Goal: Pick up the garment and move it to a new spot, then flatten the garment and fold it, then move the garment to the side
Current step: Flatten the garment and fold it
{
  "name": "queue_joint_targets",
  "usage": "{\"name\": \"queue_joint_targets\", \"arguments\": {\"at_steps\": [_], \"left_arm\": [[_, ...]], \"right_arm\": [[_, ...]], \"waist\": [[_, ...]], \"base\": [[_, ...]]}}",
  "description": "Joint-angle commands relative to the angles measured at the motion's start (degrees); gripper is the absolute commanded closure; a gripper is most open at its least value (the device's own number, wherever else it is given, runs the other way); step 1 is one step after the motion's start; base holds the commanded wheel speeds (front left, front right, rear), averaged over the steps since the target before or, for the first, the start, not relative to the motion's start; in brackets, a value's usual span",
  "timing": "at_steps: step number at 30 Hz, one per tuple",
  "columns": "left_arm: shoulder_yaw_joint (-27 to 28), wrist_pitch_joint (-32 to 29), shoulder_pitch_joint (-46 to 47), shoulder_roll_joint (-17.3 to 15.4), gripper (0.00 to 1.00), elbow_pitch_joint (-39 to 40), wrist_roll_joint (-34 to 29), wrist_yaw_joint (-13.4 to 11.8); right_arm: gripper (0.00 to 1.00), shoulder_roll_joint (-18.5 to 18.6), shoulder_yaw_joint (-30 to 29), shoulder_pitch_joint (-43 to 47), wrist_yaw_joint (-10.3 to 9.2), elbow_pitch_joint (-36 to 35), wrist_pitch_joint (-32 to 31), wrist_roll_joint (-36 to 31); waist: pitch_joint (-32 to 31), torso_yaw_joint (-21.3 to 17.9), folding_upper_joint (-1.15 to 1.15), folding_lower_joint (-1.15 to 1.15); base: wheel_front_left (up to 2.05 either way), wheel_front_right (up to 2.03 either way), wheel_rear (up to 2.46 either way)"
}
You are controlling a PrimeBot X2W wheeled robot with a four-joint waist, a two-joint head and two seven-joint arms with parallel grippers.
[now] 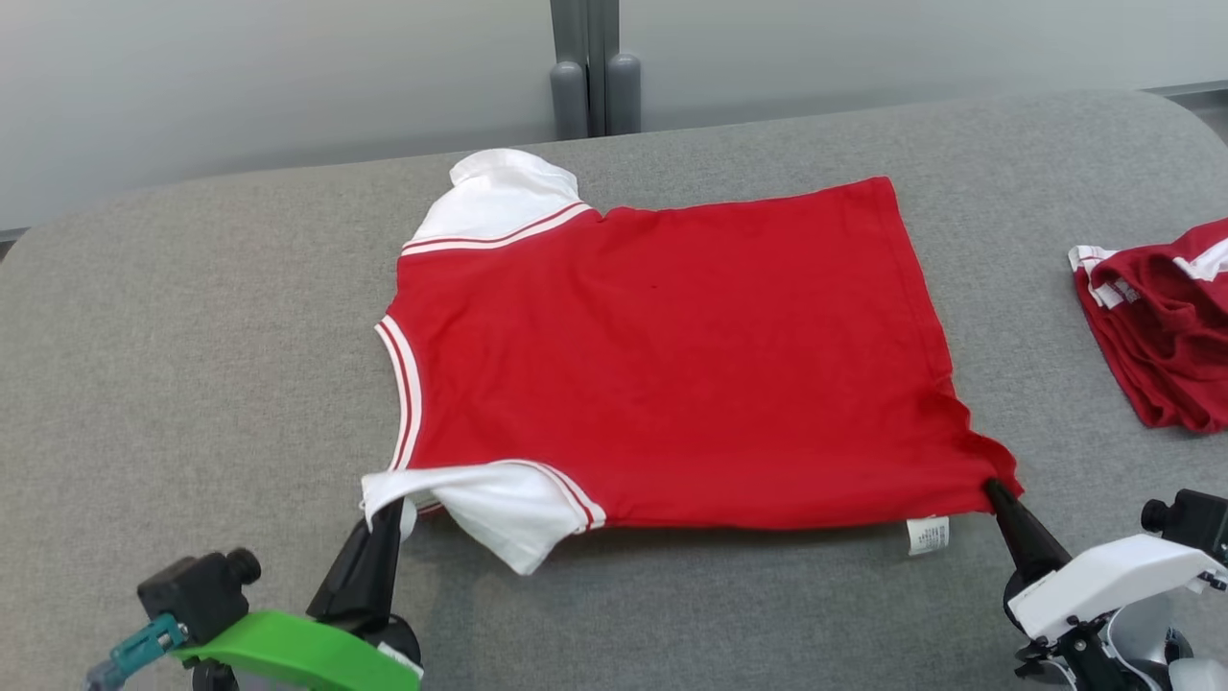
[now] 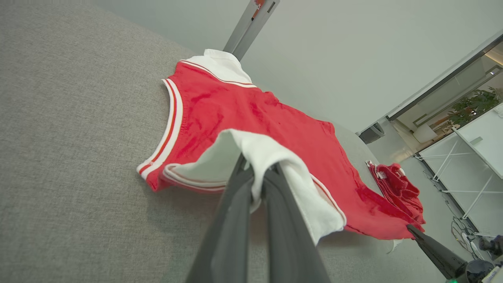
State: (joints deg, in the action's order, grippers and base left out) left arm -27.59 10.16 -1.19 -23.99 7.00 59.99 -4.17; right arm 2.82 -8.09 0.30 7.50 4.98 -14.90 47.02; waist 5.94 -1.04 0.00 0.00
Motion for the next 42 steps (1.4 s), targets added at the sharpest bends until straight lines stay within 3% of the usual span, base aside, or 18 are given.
{"name": "queue_joint_targets", "arguments": {"at_steps": [1, 12, 26, 28, 29, 30, 31, 32, 33, 42], "left_arm": [[0.2, 0.3, 2.2, 0.3, 1.00, -0.9, 0.0, 0.7], [0.6, 2.0, 16.6, 5.8, 1.00, -13.1, -1.8, 3.9], [0.6, 3.2, 27.6, 10.6, 1.00, -30.4, -2.8, 6.2], [0.6, 2.8, 28.4, 11.0, 1.00, -32.1, -2.5, 6.0], [0.5, 2.6, 28.8, 11.2, 0.98, -33.0, -2.6, 5.7], [0.4, 2.5, 29.2, 11.3, 0.87, -33.7, -2.7, 5.5], [0.4, 2.3, 29.4, 11.5, 0.71, -34.5, -2.7, 5.3], [0.4, 2.4, 29.7, 11.5, 0.46, -34.9, -2.8, 5.2], [0.5, 2.8, 30.0, 11.5, 0.00, -35.2, -3.2, 5.1], [1.9, 4.4, 27.5, 10.2, 0.00, -32.2, -5.4, 4.7]], "right_arm": [[1.00, 0.2, -0.1, -1.3, -0.04, 0.8, 0.5, 0.6], [1.00, 0.2, -0.3, -11.4, -0.04, 7.7, 3.5, 2.7], [1.00, 0.2, 0.8, -26.5, -0.04, 21.0, 9.2, -3.9], [0.59, 0.2, 0.9, -27.7, -0.04, 22.6, 9.8, -4.5], [0.09, 0.2, 1.1, -28.2, -0.04, 23.3, 10.1, -4.9], [0.00, 0.2, 1.3, -28.6, -0.04, 23.7, 10.5, -5.4], [0.00, 0.2, 1.6, -29.0, -0.04, 24.0, 10.9, -5.7], [0.00, 0.2, 1.9, -29.3, -0.04, 24.1, 11.4, -5.9], [0.00, 0.2, 2.3, -29.4, -0.04, 23.9, 12.0, -6.4], [0.00, 0.2, 3.6, -26.3, -0.04, 17.0, 18.3, -12.2]], "waist": [[0.5, 0.4, 0.00, 0.00], [4.2, 0.4, 0.00, 0.00], [8.7, -0.3, 0.00, 0.00], [8.8, -0.2, 0.00, 0.00], [8.8, -0.2, 0.00, 0.00], [8.8, -0.2, 0.00, 0.00], [8.8, -0.1, 0.00, 0.00], [8.7, -0.1, 0.00, 0.00], [8.6, -0.1, 0.00, 0.00], [6.6, -0.1, 0.00, 0.00]], "base": [[0.00, 0.00, 0.00], [0.00, 0.00, 0.00], [0.00, 0.00, 0.00], [0.00, 0.00, 0.00], [0.00, 0.00, 0.00], [0.00, 0.00, 0.00], [0.00, 0.00, 0.00], [0.00, 0.00, 0.00], [0.00, 0.00, 0.00], [0.00, 0.00, 0.00]]}}
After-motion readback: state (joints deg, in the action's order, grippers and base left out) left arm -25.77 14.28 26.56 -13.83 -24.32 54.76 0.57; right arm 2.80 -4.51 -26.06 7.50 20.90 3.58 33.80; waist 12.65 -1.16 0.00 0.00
